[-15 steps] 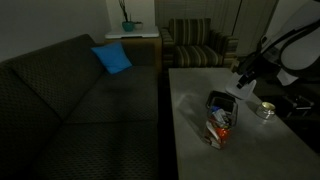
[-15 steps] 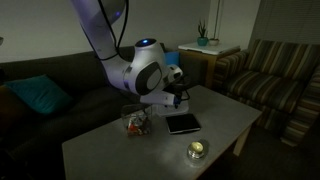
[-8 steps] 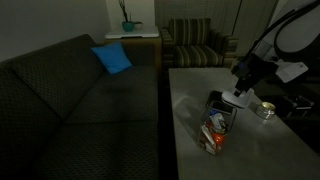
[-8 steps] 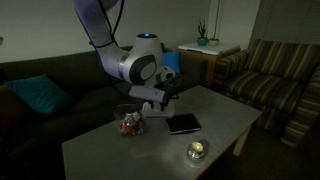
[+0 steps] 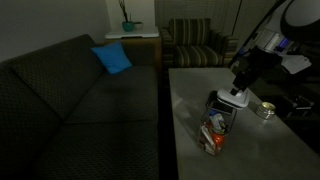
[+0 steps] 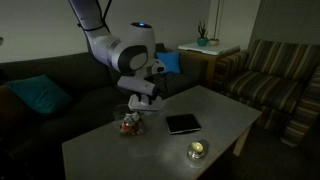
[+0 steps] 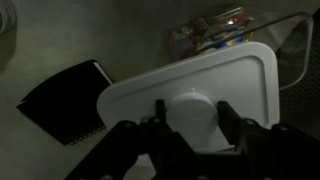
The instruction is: Place the lid on the container and push the button
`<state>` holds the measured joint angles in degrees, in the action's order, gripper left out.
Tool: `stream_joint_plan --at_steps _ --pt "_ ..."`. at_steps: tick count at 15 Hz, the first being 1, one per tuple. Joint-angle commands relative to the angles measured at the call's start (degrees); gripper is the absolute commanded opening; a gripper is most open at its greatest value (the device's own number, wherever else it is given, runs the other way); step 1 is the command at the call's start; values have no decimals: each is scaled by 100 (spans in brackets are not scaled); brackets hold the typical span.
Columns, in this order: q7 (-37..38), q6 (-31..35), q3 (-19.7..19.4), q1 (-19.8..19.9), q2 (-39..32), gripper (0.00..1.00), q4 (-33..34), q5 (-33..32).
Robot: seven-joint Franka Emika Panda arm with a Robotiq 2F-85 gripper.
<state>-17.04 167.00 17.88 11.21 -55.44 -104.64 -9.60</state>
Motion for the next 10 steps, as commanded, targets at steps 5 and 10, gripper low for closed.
stream_joint_plan --at_steps 5,10 --pt "-1235 -935 1267 1080 267 29 -842 749" --pt "-1977 -651 1879 1755 -14 29 -1070 1265"
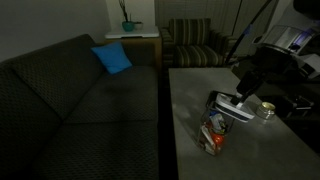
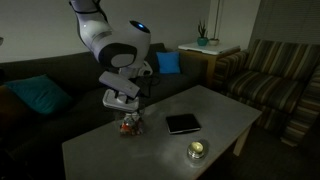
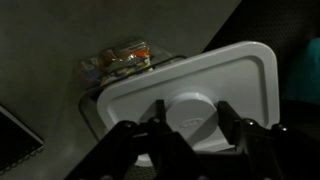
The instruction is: Place the lid on the container and push the button
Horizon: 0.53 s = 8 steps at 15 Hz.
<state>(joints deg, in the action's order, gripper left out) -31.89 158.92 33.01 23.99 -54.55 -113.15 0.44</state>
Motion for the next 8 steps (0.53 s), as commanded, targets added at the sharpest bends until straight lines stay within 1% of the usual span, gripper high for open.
stream_joint_plan --at_steps 1,5,8 --pt "-614 176 423 554 -178 29 -210 299" --pt "-1064 175 542 747 -671 29 -78 307" --pt "-1387 444 619 863 -1053 29 -97 245"
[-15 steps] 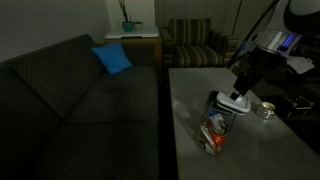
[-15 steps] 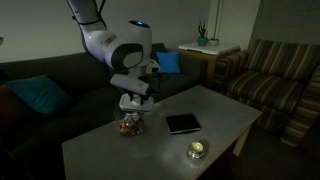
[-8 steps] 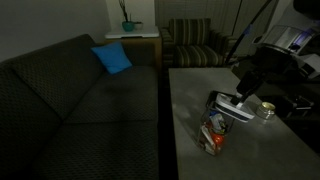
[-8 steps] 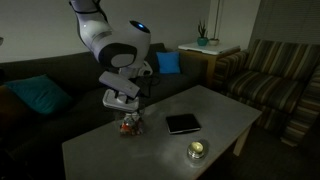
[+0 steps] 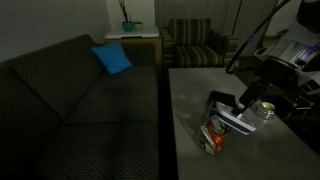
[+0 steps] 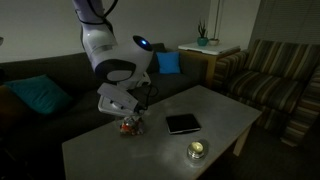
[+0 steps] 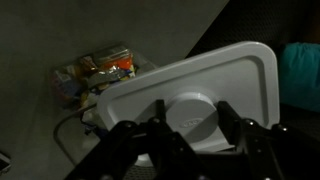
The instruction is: Place the lid on the container and push the button
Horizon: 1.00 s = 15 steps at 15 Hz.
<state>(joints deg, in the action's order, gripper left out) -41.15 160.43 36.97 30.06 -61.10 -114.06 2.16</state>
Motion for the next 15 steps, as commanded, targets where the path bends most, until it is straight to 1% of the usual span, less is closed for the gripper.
stream_joint_plan --at_steps 1,3,7,15 --pt "-544 437 268 302 -505 29 -19 44" --pt "-633 546 396 406 -599 29 -37 -29" --pt "-792 816 500 515 -815 29 -44 -200" --pt "-552 1509 425 400 -1117 29 300 -717"
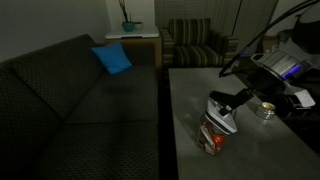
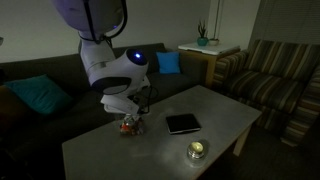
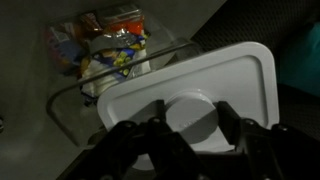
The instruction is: Place the lid on the container and push the button
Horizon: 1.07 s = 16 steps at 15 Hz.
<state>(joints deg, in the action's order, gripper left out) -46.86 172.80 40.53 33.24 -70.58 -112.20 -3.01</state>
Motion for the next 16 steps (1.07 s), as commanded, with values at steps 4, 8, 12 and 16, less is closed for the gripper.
stream_joint_plan --at_steps 4,8,12,16 --pt "320 517 -91 -111 -248 29 423 -436" --pt "591 722 -331 -272 -298 29 583 -664" --pt "1156 981 -787 -629 -35 29 489 -708" --pt "1953 1465 -1301 -1177 387 29 354 -825"
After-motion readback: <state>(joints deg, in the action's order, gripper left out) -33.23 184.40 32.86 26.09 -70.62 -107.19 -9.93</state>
